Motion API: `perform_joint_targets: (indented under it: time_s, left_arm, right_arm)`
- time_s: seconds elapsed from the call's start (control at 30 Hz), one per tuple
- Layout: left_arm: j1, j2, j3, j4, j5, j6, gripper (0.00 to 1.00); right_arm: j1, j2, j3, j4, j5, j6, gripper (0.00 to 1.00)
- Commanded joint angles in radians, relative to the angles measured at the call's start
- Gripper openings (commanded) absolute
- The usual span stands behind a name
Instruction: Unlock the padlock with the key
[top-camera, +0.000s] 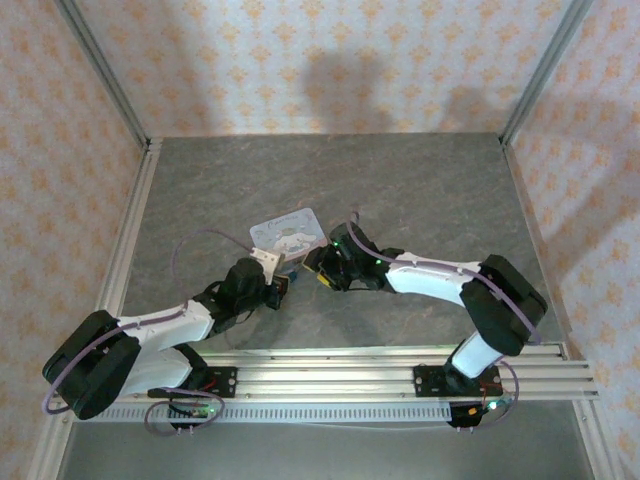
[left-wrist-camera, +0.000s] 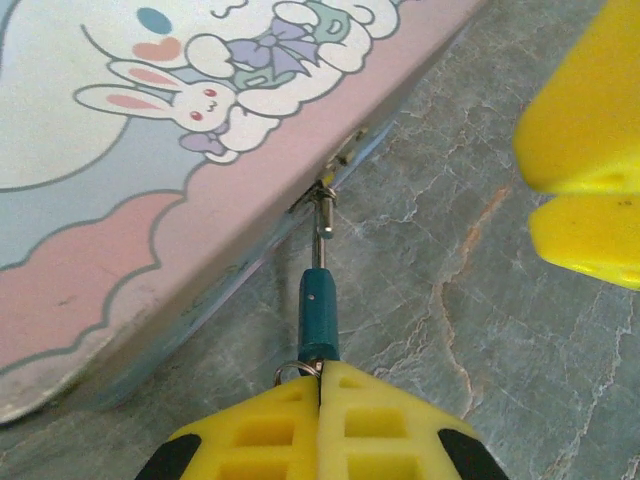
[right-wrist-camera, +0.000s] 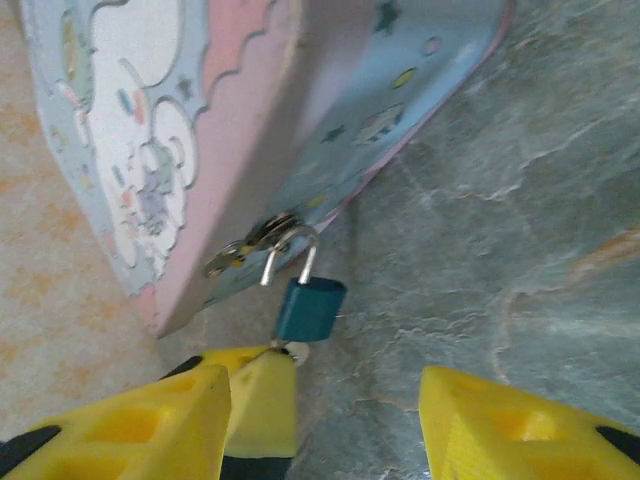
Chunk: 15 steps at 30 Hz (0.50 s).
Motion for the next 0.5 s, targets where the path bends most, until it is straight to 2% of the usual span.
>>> perform_joint_targets:
  time_s: [0.0,0.23,0.47]
  left_arm:
    - [0.048,-0.015,0.023,0.000,0.074,-0.009,0.00]
    - [0.073,-0.001,0.078,-0.097,0.150,0.020,0.00]
    - [0.079,-0.014,0.090,-0.136,0.169,0.014,0.00]
  right_arm:
    - [0.000,-0.006,0.061,-0.108,0.077,-0.053,0.52]
    - [-0.026,-0.004,0.167,-0.269,0.143,-0.187,0.51]
    - [-0.132,0.023,0.226,-0.359,0.135,-0.274,0.50]
